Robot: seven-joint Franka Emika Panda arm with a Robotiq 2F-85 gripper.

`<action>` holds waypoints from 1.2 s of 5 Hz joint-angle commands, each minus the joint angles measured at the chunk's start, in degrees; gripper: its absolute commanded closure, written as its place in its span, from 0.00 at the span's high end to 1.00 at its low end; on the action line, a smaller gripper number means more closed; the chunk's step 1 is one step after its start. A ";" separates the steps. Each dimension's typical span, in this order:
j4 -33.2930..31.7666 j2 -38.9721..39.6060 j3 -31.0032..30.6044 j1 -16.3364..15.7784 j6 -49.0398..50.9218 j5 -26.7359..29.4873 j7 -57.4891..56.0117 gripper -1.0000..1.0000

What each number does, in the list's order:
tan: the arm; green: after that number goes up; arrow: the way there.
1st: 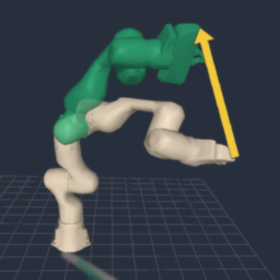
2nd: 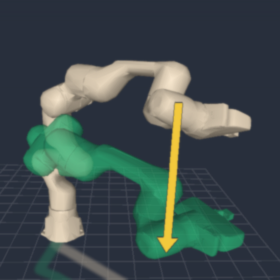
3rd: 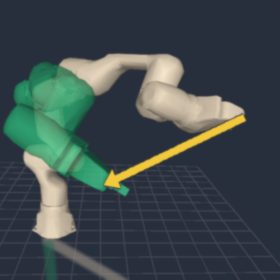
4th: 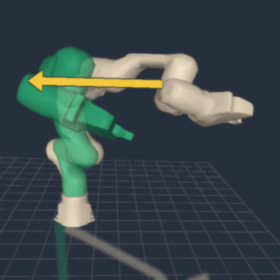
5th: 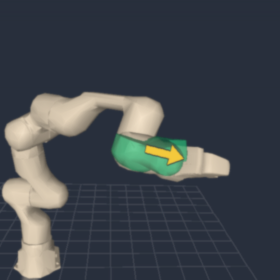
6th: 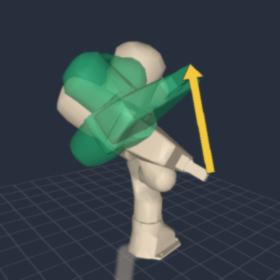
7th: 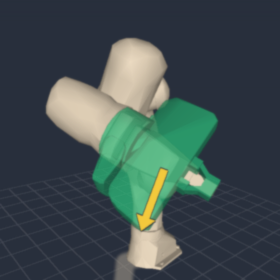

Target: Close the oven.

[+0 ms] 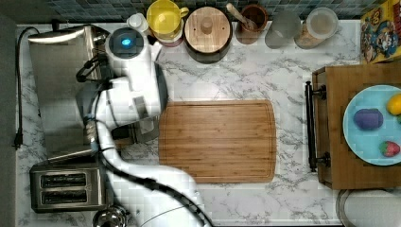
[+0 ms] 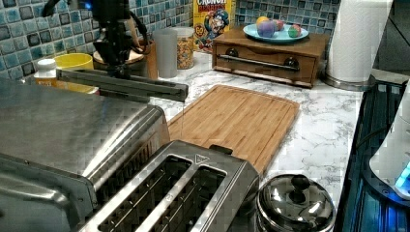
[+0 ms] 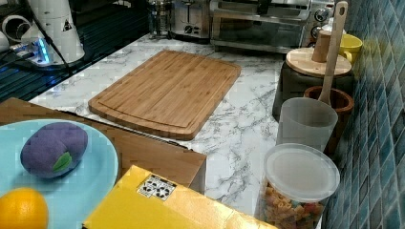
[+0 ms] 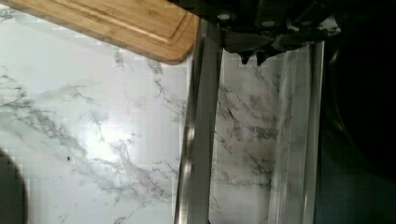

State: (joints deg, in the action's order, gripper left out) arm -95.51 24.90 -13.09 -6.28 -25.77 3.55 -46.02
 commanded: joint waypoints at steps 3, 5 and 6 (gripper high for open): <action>2.64 -11.91 -2.20 -15.92 -1.76 -27.61 33.75 0.00; 2.01 -15.77 -3.94 -17.76 1.79 -29.44 34.30 0.00; 5.17 -14.31 -4.18 -19.72 8.34 -33.04 36.27 0.00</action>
